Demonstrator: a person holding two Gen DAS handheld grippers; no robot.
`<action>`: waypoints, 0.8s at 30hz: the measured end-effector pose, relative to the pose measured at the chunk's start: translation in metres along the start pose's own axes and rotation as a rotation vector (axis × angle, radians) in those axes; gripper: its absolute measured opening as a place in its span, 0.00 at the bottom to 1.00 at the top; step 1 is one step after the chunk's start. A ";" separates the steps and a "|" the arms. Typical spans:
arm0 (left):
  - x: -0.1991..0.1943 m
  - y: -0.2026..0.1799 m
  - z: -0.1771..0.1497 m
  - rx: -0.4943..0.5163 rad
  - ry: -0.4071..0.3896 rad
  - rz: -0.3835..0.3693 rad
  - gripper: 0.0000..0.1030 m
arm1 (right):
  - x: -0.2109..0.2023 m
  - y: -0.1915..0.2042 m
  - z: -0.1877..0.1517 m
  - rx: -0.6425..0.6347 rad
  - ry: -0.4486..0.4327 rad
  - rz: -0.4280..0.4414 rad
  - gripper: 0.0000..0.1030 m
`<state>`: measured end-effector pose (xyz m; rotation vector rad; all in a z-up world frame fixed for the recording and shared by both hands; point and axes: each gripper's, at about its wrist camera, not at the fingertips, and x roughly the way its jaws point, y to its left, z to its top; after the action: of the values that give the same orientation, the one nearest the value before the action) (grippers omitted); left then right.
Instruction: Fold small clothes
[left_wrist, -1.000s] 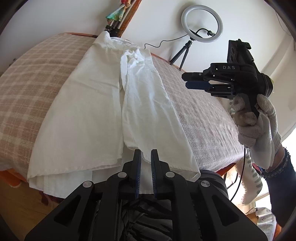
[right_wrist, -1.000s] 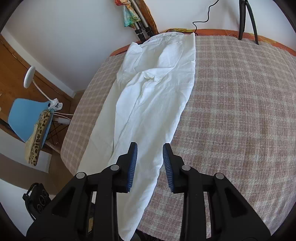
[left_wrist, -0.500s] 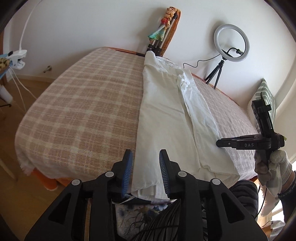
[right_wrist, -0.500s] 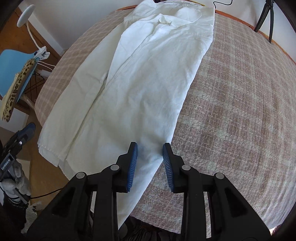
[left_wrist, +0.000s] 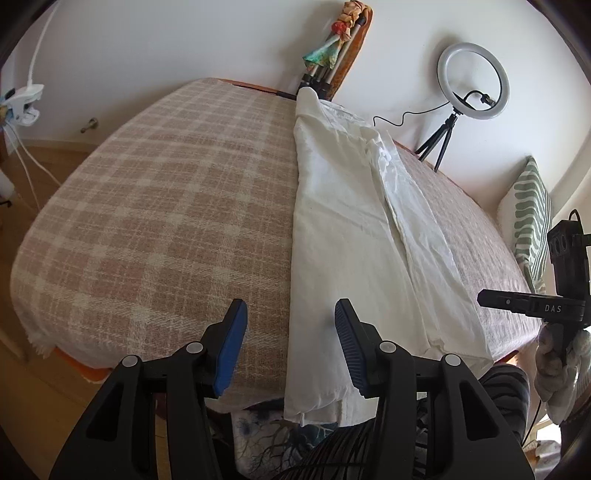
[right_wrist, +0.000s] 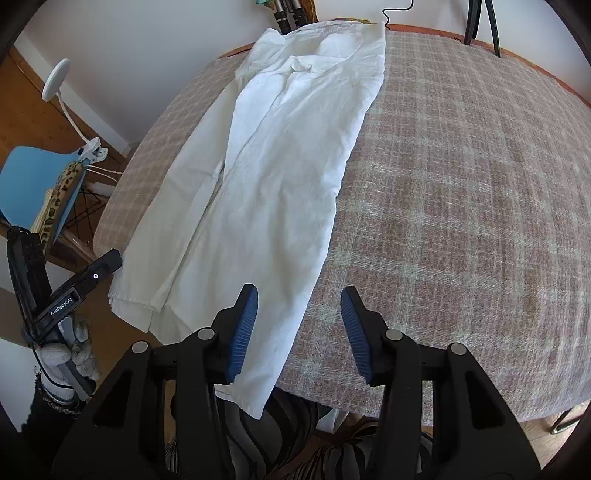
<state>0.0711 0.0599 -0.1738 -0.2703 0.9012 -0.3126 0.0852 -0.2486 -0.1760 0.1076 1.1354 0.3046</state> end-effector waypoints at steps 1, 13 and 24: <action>0.002 -0.001 0.001 0.007 0.007 -0.009 0.46 | 0.007 0.003 0.001 -0.017 0.022 -0.038 0.48; 0.002 0.000 -0.018 0.084 0.076 -0.025 0.46 | 0.001 -0.013 -0.026 0.034 0.075 0.061 0.47; 0.003 0.014 -0.018 -0.142 0.162 -0.230 0.30 | 0.003 -0.038 -0.049 0.220 0.121 0.377 0.47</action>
<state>0.0606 0.0701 -0.1915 -0.4875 1.0562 -0.4895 0.0492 -0.2872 -0.2077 0.5067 1.2645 0.5253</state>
